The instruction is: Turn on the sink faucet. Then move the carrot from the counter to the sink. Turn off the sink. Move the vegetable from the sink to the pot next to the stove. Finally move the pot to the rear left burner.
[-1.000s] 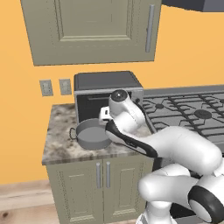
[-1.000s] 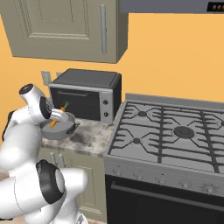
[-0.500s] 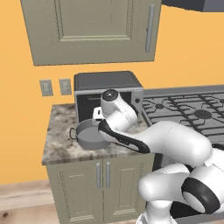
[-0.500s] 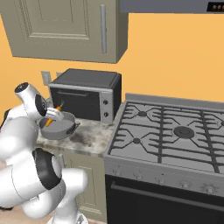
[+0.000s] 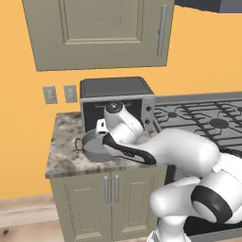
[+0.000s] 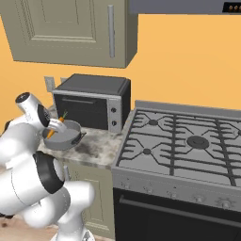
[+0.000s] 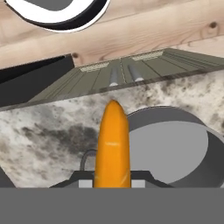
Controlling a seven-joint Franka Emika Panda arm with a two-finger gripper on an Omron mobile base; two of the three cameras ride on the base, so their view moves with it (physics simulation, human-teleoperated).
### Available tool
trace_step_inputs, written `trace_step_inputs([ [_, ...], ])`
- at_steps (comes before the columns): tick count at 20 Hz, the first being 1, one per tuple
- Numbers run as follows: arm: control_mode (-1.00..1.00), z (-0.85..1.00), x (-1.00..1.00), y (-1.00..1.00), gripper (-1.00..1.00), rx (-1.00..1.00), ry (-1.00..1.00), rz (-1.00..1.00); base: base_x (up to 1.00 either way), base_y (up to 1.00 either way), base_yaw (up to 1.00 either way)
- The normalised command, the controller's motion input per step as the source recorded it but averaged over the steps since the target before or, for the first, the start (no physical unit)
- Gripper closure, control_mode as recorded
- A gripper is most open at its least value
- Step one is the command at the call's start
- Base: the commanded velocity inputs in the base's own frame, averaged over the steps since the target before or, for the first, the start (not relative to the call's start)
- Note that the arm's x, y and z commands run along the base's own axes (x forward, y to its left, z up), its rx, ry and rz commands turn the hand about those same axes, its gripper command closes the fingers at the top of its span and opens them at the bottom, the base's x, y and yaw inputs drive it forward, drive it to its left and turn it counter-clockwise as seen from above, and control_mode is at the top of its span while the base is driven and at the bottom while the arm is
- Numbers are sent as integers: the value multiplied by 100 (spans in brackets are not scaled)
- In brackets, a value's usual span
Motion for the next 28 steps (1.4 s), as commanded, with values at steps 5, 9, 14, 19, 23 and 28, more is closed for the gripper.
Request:
trace_step_inputs([
  [5, -100, -8, 21, 16, 100, 1, 1, 0, 0, 0, 0],
  [9, -100, -7, 17, 12, 100, 1, 2, 0, 0, 0, 0],
  [14, -100, -7, 10, 7, 100, 2, 2, 0, 0, 0, 0],
  [19, -100, -12, 5, 1, 100, 2, 0, 0, 0, 0, 0],
  [23, -100, -13, 4, 0, 100, 2, 0, 0, 0, 0, 0],
  [28, -100, -12, 6, 0, 100, 2, 0, 0, 0, 0, 0],
])
